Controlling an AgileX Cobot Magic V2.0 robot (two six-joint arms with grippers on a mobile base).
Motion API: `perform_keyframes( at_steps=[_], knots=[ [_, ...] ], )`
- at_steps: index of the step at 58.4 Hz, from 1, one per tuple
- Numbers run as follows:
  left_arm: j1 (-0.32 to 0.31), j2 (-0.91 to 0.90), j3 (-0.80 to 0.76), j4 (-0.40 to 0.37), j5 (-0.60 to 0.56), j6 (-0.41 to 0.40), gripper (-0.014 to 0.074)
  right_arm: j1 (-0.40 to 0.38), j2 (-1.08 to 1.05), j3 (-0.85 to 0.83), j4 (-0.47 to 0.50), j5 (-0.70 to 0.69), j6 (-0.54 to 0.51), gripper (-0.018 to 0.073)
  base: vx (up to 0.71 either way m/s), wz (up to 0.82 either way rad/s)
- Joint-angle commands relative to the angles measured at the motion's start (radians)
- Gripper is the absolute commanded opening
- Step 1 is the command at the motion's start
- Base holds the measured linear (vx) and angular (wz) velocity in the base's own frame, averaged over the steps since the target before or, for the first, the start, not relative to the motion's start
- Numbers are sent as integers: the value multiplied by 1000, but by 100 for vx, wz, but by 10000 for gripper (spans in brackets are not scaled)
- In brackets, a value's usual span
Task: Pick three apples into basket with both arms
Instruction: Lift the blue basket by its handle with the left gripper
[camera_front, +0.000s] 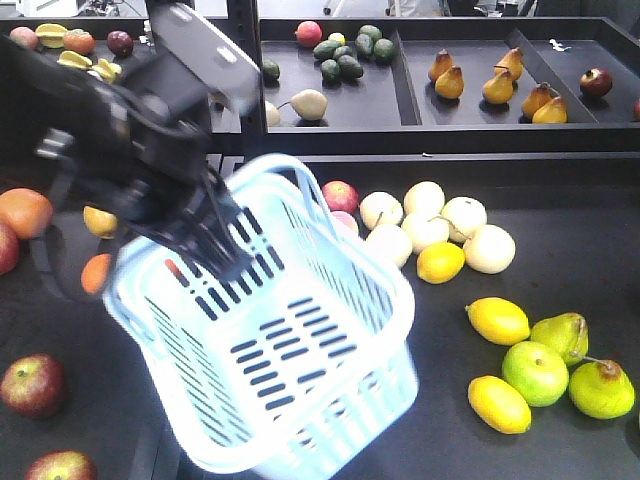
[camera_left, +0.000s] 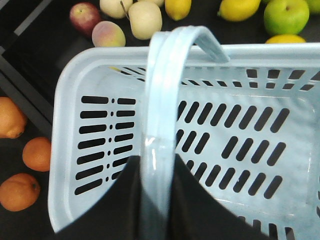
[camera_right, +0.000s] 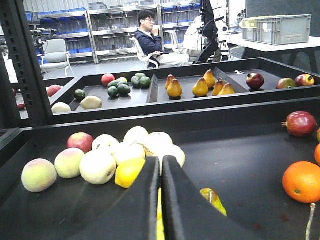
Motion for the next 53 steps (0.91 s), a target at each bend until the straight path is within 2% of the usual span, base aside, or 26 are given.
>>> perform_keyframes(
  at_steps=[1,5,15,25,37,45,53],
  knots=[
    [-5,-89,-33,-1,-53,-103,-8,-3,-12,13,-8,-74,-8,-5,0,0],
    [-5,-123,-33,-17,-36,-137,-7,-3,-12,13,-8,-74,-8,-5,0,0],
    [-5,-211,44,-130,-29,-137,-7,-3,-12,13,-8,-74,-8,-5,0,0],
    [-5,-336,267,-119,-128,-137,-7,-3,-12,13,-8,-74,-8,-5,0,0],
    [-5,-495,516,-132,-279,-205,-7,-3,-12,13,-8,-74,-8,-5,0,0],
    [-5,-588,587,-129,-376,-216,-7,-3,-12,13,-8,-74,-8,-5,0,0],
    [-5,-631,584,-129,-404,-215,-7,-3,-12,13,-8,-74,-8,-5,0,0]
  ],
)
